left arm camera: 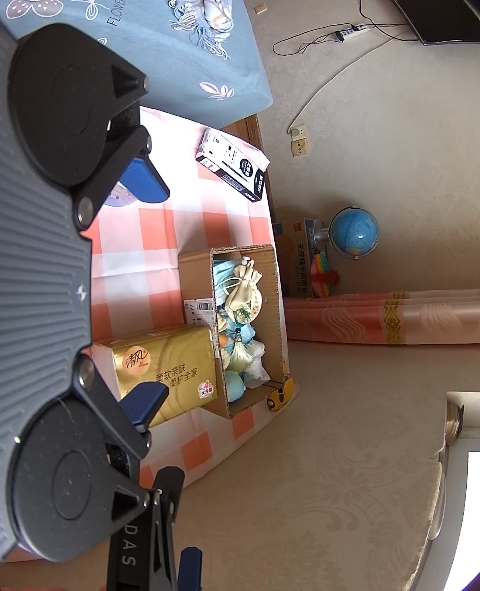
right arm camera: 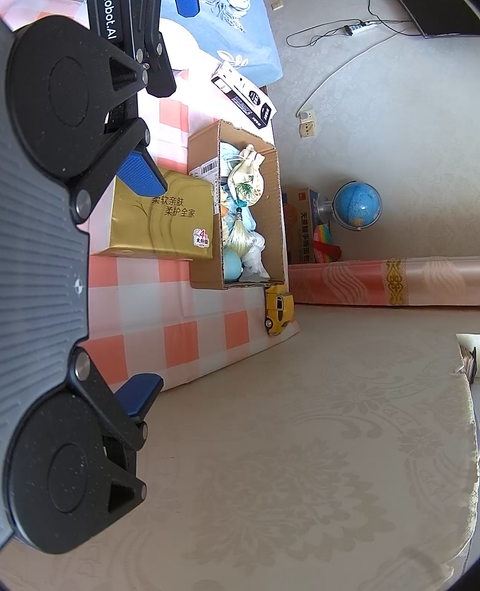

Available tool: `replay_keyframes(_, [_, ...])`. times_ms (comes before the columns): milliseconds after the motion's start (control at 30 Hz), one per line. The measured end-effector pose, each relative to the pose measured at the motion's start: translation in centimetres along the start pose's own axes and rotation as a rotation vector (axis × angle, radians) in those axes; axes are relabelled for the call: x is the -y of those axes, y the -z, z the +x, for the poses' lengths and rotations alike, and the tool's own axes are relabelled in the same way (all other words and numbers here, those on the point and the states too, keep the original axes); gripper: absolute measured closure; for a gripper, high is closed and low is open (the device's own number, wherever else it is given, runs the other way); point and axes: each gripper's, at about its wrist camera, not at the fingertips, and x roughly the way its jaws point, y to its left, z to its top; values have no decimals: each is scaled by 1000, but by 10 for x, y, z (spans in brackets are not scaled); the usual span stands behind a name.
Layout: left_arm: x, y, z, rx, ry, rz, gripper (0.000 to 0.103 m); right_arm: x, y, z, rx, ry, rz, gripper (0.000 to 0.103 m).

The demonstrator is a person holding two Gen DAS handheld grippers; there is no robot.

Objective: Organize soft objects

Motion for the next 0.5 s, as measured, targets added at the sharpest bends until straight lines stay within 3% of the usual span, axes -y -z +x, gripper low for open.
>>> replay_keyframes(500, [0, 1, 0, -2, 1, 1, 0, 0, 2, -1, 2, 3, 3, 0])
